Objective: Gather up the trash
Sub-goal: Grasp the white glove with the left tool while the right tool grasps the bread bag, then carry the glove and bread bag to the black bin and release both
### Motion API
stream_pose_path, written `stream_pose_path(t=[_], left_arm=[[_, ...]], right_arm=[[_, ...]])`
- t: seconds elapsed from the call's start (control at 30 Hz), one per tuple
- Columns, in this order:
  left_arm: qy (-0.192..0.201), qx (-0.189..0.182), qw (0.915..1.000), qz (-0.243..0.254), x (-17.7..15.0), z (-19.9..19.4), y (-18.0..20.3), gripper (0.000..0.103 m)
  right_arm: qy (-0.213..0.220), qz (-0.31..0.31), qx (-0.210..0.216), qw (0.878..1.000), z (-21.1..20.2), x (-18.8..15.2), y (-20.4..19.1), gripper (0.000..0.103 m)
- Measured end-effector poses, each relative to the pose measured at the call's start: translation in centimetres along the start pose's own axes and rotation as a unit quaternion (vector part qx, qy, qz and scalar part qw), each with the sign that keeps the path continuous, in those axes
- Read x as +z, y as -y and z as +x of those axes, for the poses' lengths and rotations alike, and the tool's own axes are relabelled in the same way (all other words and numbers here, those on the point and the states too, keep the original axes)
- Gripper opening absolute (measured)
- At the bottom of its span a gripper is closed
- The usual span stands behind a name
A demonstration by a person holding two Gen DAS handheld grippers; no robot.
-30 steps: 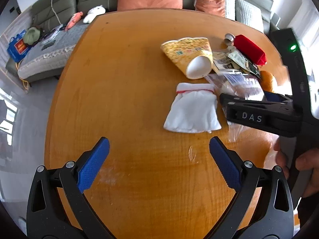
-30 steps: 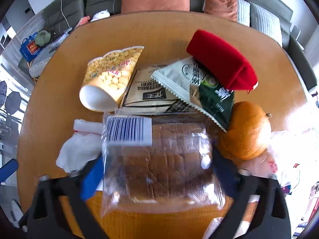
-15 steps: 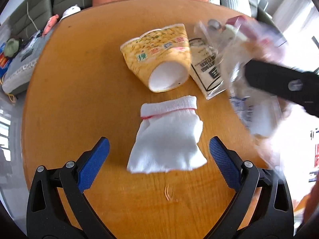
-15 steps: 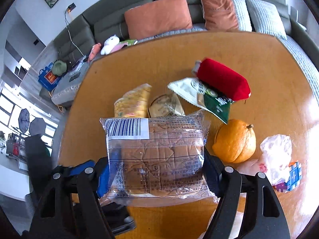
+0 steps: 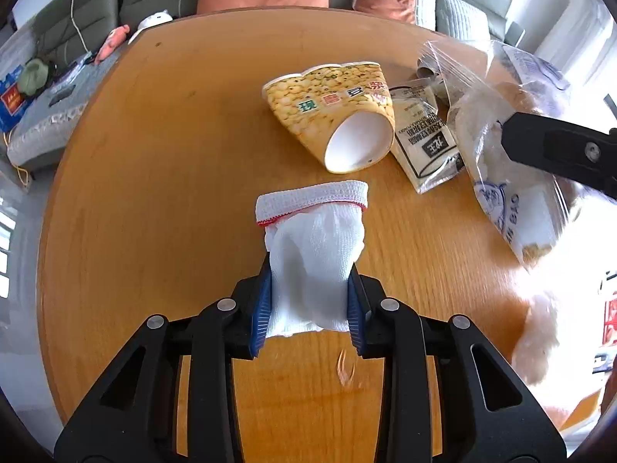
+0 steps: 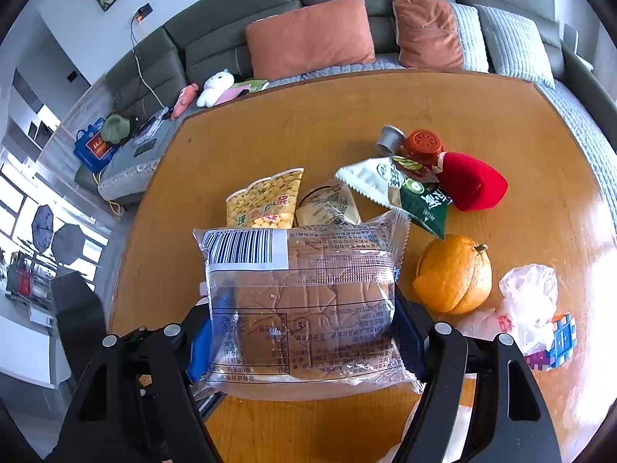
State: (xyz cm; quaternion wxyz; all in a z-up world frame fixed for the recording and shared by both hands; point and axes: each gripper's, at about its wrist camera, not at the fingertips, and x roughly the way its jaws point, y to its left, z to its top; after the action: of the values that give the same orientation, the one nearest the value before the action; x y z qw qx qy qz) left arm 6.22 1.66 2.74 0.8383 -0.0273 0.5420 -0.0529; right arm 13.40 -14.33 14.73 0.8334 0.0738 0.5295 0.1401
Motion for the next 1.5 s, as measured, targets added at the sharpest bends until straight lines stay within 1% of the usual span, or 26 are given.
stream_pose_path(t=[0.17,0.33,0.4,0.43,0.57,0.8,0.93,1.0,1.1,1.13,1.17,1.23,1.27,1.4,1.5], left_arm=[[0.017,-0.008,0.9997,-0.014,-1.8,-3.1,-0.9,0.033],[0.029,-0.008,0.999,-0.033,-3.9,-5.8,-2.5,0.033],[0.034,-0.007,0.9984,-0.044,-4.8,-6.8,-3.9,0.033],[0.036,-0.005,0.9981,-0.049,-4.6,-7.0,-4.8,0.033],[0.045,0.006,0.9963,-0.073,-5.6,-8.4,-8.4,0.033],[0.055,0.035,0.9891,-0.132,-9.1,-11.0,-15.1,0.033],[0.06,0.058,0.9814,-0.173,-12.3,-12.7,-19.5,0.035],[0.057,0.072,0.9751,-0.202,-14.2,-13.4,-22.2,0.035],[0.051,0.092,0.9629,-0.249,-17.4,-14.0,-26.2,0.035],[0.048,0.096,0.9601,-0.258,-17.9,-14.2,-27.1,0.035],[0.045,0.103,0.9551,-0.274,-19.0,-14.3,-28.5,0.035],[0.04,0.112,0.9479,-0.295,-20.6,-14.5,-30.4,0.035],[0.037,0.118,0.9435,-0.307,-21.4,-14.7,-31.4,0.035],[0.023,0.132,0.932,-0.337,-23.3,-14.5,-34.3,0.035],[0.014,0.14,0.9266,-0.349,-24.4,-14.4,-35.9,0.035]], right_arm=[[0.009,-0.011,0.008,1.0,-1.1,-0.5,-1.5,0.075],[0.01,-0.031,0.021,0.999,-1.6,-1.3,-4.2,0.075],[0.006,-0.043,0.029,0.999,-1.4,-1.7,-5.9,0.075],[0.003,-0.049,0.032,0.998,-1.2,-2.0,-6.9,0.075],[-0.005,-0.077,0.044,0.996,-0.4,-2.9,-10.8,0.075],[-0.032,-0.132,0.075,0.988,1.8,-5.1,-19.0,0.076],[-0.056,-0.181,0.101,0.977,3.3,-7.2,-24.9,0.076],[-0.066,-0.205,0.116,0.97,4.0,-8.2,-27.8,0.076],[-0.081,-0.238,0.138,0.958,5.1,-9.7,-32.0,0.076],[-0.085,-0.246,0.143,0.955,5.4,-10.0,-33.0,0.076],[-0.093,-0.262,0.15,0.949,6.0,-10.6,-34.9,0.076],[-0.102,-0.283,0.155,0.941,6.8,-11.5,-37.4,0.076],[-0.107,-0.293,0.158,0.937,7.3,-11.9,-38.6,0.076],[-0.128,-0.321,0.167,0.924,8.9,-13.7,-42.3,0.076],[-0.151,-0.332,0.176,0.914,10.1,-14.8,-44.4,0.077]])
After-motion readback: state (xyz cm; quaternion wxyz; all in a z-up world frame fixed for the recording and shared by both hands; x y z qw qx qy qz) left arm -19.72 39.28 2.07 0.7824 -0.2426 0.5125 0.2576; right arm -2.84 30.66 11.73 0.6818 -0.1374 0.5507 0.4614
